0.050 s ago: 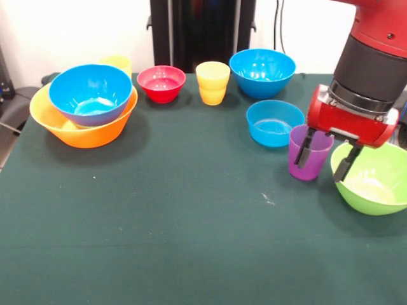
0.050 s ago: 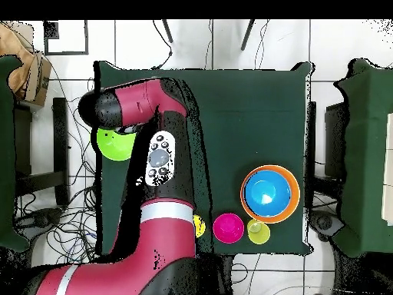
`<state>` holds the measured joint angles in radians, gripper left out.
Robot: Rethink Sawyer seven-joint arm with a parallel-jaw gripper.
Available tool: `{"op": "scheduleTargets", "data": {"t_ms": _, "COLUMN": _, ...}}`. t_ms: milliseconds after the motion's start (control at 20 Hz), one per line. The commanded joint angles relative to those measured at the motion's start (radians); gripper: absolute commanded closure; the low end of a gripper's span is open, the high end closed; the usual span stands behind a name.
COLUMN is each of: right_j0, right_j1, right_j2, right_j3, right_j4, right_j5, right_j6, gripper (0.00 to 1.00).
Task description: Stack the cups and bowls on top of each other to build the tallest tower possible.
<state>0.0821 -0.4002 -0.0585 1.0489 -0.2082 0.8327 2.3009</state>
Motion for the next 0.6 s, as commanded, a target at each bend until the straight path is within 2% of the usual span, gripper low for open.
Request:
{"op": "scheduleTargets", "data": {"t_ms": 50, "right_j0": 0.015, "right_j1": 0.012, "right_j2": 0.030, "right_j3": -0.033, "right_j4": 0.034, "right_j5": 0.069, "right_j6": 0.118, "gripper": 0.00}}
{"op": "scheduleTargets", "data": {"t_ms": 300, "right_j0": 0.033, "right_j1": 0.006, "right_j2": 0.007, "right_j3": 0.005, "right_j4": 0.020, "right_j5": 0.041, "right_j6": 0.080, "gripper": 0.00}}
{"op": "scheduleTargets", "data": {"t_ms": 450, "right_j0": 0.038, "right_j1": -0.002, "right_j2": 0.014, "right_j3": 0.014, "right_j4": -0.004, "right_j5": 0.060, "right_j6": -0.005, "gripper": 0.00}}
{"op": "scheduleTargets", "data": {"t_ms": 500, "right_j0": 0.040, "right_j1": -0.007, "right_j2": 0.025, "right_j3": 0.025, "right_j4": -0.025, "right_j5": 0.056, "right_j6": -0.068, "gripper": 0.00}}
{"op": "scheduleTargets", "data": {"t_ms": 600, "right_j0": 0.041, "right_j1": -0.013, "right_j2": 0.038, "right_j3": 0.046, "right_j4": -0.041, "right_j5": 0.038, "right_j6": -0.122, "gripper": 0.00}}
